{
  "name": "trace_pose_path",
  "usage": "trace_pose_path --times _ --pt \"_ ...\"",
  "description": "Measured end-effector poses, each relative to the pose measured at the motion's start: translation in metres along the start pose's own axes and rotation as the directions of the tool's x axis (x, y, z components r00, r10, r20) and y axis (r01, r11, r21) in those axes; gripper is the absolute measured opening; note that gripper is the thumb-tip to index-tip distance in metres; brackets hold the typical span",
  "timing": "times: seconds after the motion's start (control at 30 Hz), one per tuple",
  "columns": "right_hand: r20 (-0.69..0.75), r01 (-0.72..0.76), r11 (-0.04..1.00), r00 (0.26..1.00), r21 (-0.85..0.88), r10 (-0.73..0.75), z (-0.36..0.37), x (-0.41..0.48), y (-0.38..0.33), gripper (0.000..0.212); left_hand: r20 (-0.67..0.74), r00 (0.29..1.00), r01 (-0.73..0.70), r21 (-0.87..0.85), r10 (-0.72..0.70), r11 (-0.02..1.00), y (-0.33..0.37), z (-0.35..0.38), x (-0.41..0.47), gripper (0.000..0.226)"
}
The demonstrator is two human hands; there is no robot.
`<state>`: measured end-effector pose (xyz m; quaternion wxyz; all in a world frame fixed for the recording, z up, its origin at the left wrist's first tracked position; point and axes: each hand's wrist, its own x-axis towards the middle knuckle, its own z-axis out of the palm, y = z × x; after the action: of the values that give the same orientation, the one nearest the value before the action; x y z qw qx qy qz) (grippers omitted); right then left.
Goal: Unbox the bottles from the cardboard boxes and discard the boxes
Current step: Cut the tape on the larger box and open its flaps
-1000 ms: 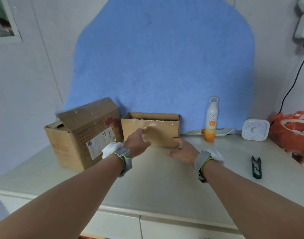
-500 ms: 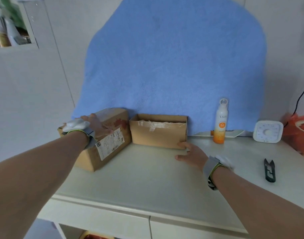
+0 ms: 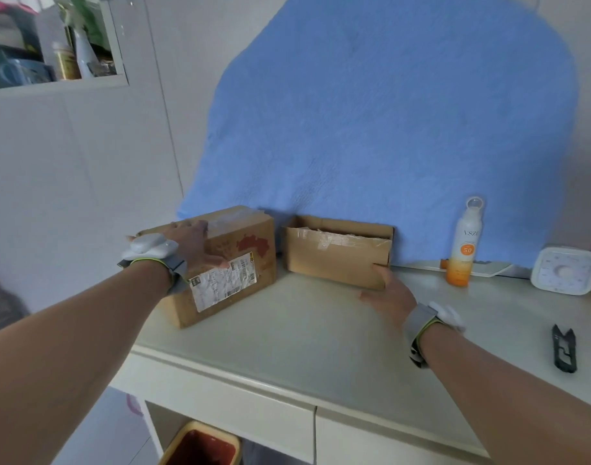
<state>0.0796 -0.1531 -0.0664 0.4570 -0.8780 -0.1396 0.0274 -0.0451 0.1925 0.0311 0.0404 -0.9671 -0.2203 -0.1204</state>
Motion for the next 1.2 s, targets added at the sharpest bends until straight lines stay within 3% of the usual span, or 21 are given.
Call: trace_pose_path --times 0.33,0.5,0.67,0.77,0.9,1.2 --pt "-0.093 -0.158 0.985 0.982 0.067 0.163 0.014 0.003 -0.024 0.067 0.0 0.973 -0.229 -0.127 0.231 0.965 -0.045 -0.013 -0.051 0.11" --pt "-0.078 -0.121 0.99 0.989 0.075 0.127 0.018 0.0 -0.026 0.063 0.024 0.934 -0.344 -0.212 0.357 0.915 -0.028 -0.018 -0.051 0.112" --pt "-0.008 -0.166 0.956 0.985 0.24 0.173 -0.007 -0.003 -0.018 0.057 0.004 0.865 -0.481 -0.277 0.501 0.832 0.014 -0.02 -0.047 0.109" --pt "0.087 -0.249 0.874 0.968 0.417 0.235 -0.024 -0.007 -0.013 0.058 -0.003 0.822 -0.545 -0.289 0.569 0.787 0.044 -0.023 -0.046 0.107" --pt "0.109 -0.299 0.807 0.953 0.51 0.284 -0.042 -0.012 -0.005 0.059 0.009 0.804 -0.563 -0.31 0.594 0.766 0.078 -0.025 -0.041 0.107" --pt "0.026 -0.213 0.804 0.971 0.556 0.239 -0.075 -0.02 -0.001 0.051 -0.051 0.823 -0.56 -0.244 0.566 0.792 0.142 -0.016 -0.037 0.11"
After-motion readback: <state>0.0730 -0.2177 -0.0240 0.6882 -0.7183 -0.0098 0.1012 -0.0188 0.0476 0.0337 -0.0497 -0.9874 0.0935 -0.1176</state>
